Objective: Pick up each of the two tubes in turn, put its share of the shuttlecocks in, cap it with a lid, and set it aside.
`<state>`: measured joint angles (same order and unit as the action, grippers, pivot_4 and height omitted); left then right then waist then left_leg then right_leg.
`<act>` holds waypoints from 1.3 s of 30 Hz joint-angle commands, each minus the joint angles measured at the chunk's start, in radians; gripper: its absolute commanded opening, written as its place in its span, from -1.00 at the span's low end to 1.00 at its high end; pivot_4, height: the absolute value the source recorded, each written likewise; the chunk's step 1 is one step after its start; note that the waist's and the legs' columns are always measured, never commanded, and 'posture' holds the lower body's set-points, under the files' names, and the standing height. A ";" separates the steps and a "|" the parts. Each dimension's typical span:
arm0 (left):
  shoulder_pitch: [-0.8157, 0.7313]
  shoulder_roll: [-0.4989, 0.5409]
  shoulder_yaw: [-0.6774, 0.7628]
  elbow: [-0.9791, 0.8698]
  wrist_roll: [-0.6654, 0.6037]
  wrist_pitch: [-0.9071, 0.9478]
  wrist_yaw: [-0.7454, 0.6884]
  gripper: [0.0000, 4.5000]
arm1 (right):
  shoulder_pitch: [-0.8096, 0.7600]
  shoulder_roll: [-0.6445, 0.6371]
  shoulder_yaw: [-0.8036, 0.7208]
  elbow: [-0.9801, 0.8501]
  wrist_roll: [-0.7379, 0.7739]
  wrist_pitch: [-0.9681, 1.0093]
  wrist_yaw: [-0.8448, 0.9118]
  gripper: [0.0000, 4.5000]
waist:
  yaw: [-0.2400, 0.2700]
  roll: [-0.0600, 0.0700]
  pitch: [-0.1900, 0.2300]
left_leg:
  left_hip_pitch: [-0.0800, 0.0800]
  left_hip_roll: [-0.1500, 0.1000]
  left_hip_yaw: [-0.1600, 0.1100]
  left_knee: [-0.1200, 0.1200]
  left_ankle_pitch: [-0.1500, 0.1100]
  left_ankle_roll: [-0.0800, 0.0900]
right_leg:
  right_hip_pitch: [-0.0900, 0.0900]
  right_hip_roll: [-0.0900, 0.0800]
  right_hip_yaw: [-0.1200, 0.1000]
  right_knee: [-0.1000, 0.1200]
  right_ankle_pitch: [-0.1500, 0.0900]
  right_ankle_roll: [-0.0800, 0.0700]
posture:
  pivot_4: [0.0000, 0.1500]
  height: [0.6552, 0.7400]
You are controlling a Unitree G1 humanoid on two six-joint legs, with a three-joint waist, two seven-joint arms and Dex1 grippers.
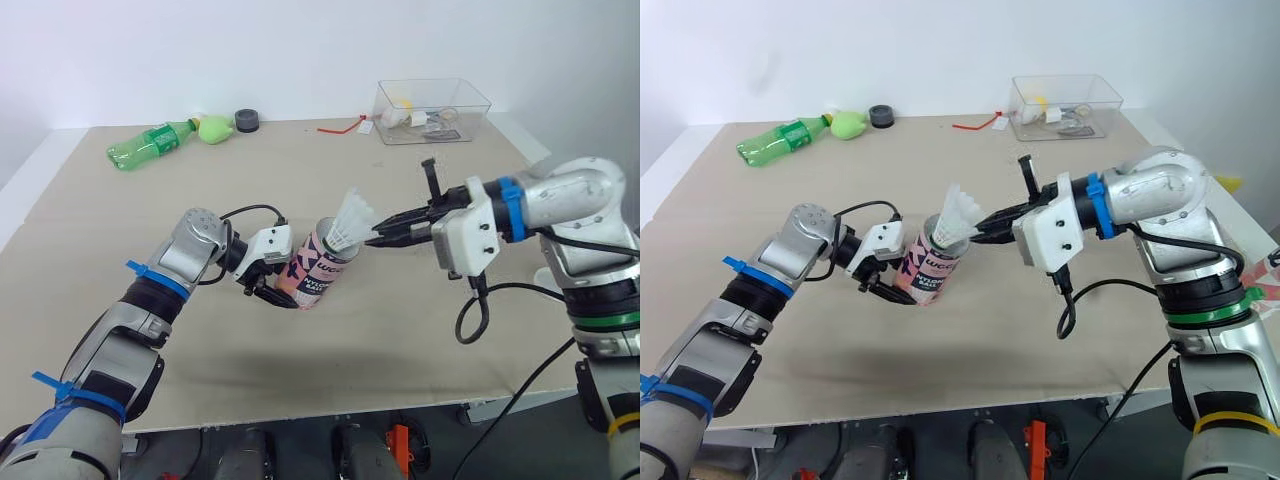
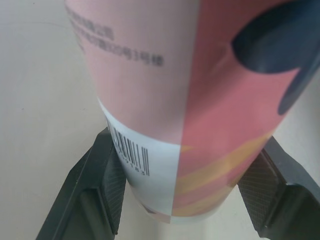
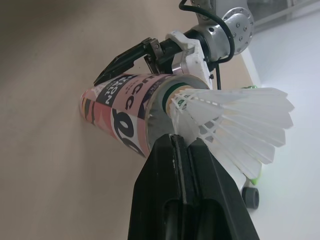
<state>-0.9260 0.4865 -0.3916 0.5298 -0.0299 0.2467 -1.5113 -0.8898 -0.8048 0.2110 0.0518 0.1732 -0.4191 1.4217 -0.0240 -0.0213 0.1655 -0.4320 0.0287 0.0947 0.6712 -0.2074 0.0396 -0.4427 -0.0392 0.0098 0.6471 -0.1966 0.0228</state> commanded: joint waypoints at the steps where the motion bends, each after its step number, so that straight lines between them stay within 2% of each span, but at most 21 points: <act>1: -0.007 0.002 0.013 -0.023 -0.003 0.005 0.001 0.19 | -0.056 0.007 0.005 0.004 0.001 -0.011 0.021 -0.98 | 0.000 0.000 0.000 | 0.000 0.000 0.000 0.000 0.000 0.000 | 0.000 0.000 0.000 0.000 0.000 0.000 | 1.00 1.00; 2: -0.005 0.003 0.013 -0.024 -0.003 0.005 0.002 0.19 | -0.062 0.009 0.012 0.011 -0.002 -0.011 0.030 -0.98 | 0.000 0.000 0.000 | 0.000 0.000 0.000 0.000 0.000 0.000 | 0.000 0.000 0.000 0.000 0.000 0.000 | 1.00 1.00; 5: -0.001 0.003 0.013 -0.028 -0.003 0.007 0.003 0.19 | -0.070 0.008 0.021 0.017 0.012 0.012 0.054 -0.60 | 0.001 0.000 0.000 | 0.000 0.000 0.000 0.000 0.000 0.000 | 0.000 0.000 0.000 0.000 0.000 -0.001 | 1.00 1.00; 9: 0.005 0.004 0.013 -0.035 -0.005 0.011 0.003 0.19 | -0.097 0.010 0.001 0.010 0.039 0.060 0.066 0.26 | 0.001 0.000 0.000 | 0.000 0.000 0.000 0.000 0.000 0.000 | 0.000 0.000 0.000 0.000 0.001 -0.002 | 1.00 1.00; 12: 0.010 0.006 0.013 -0.042 -0.006 0.012 0.003 0.19 | -0.117 0.008 -0.041 -0.009 0.120 0.230 0.043 0.88 | 0.001 0.000 0.000 | 0.000 0.000 0.000 0.000 0.000 0.000 | 0.000 -0.001 0.000 0.000 0.001 -0.003 | 1.00 1.00; 13: 0.011 0.006 0.012 -0.044 -0.006 0.013 0.002 0.19 | -0.129 0.011 -0.062 -0.018 0.167 0.341 0.013 0.98 | 0.001 0.000 0.000 | 0.000 0.000 0.000 0.000 0.000 0.000 | 0.000 -0.001 0.000 0.000 0.002 -0.005 | 1.00 1.00; 16: 0.010 0.004 0.010 -0.045 -0.006 0.011 0.000 0.19 | -0.208 0.031 -0.114 0.019 0.277 0.600 -0.045 0.98 | 0.000 0.000 0.000 | 0.000 0.000 0.000 0.000 0.000 0.000 | 0.000 -0.002 -0.001 0.000 0.004 -0.007 | 1.00 1.00; 19: 0.005 -0.002 0.007 -0.039 -0.004 0.007 0.000 0.19 | -0.291 0.056 -0.103 0.109 0.255 0.616 -0.013 0.98 | 0.001 0.000 0.000 | -0.001 0.000 0.001 0.000 0.000 0.000 | -0.001 -0.003 -0.002 0.000 0.004 -0.009 | 1.00 1.00; 22: 0.000 -0.012 0.007 -0.037 -0.003 0.005 0.001 0.19 | -0.331 0.071 -0.036 0.156 0.197 0.583 0.064 0.60 | 0.001 0.000 0.000 | -0.001 0.000 0.000 0.000 0.000 0.000 | -0.001 -0.002 -0.003 0.000 0.003 -0.009 | 1.00 1.00; 24: -0.001 -0.018 0.006 -0.039 -0.003 0.008 0.004 0.19 | -0.346 0.092 0.001 0.178 0.155 0.539 0.100 0.21 | 0.001 0.000 0.000 | -0.002 0.000 0.000 0.000 0.000 0.000 | -0.001 -0.002 -0.003 0.000 0.003 -0.008 | 1.00 1.00; 26: 0.001 -0.022 0.005 -0.049 -0.005 0.015 0.005 0.19 | -0.351 0.091 0.075 0.186 0.115 0.463 0.169 -0.29 | 0.001 0.000 0.000 | -0.002 0.000 0.000 0.000 0.000 0.000 | -0.002 -0.002 -0.003 0.000 0.003 -0.008 | 1.00 1.00; 30: 0.005 -0.024 0.005 -0.061 -0.007 0.021 0.000 0.19 | -0.377 0.051 0.231 0.226 0.067 0.277 0.193 -0.99 | 0.003 0.000 0.000 | -0.005 -0.001 -0.002 0.000 0.000 0.000 | -0.003 -0.002 -0.004 0.000 0.005 -0.003 | 1.00 1.00; 34: 0.000 -0.030 0.006 -0.057 -0.005 0.025 0.004 0.19 | -0.417 0.068 0.313 0.301 0.001 0.079 0.193 -0.99 | 0.003 0.000 0.000 | -0.006 -0.002 -0.001 0.000 0.000 0.000 | -0.004 -0.003 -0.003 0.000 0.005 -0.002 | 1.00 1.00; 39: -0.004 -0.029 0.007 -0.057 -0.007 0.031 -0.005 0.19 | -0.434 0.102 0.391 0.346 -0.058 -0.066 0.193 -0.99 | 0.002 0.000 0.000 | -0.005 -0.001 -0.001 0.000 0.000 0.000 | -0.004 -0.002 -0.003 0.000 0.005 -0.002 | 1.00 1.00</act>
<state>-0.9154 0.4542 -0.3911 0.4943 -0.0300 0.2712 -1.5100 -1.2897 -0.7057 0.5924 0.3960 0.1369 -0.4208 1.5692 -0.0217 -0.0214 0.1658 -0.4375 0.0278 0.0935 0.6715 -0.2077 0.0396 -0.4471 -0.0406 0.0065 0.6474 -0.1920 0.0203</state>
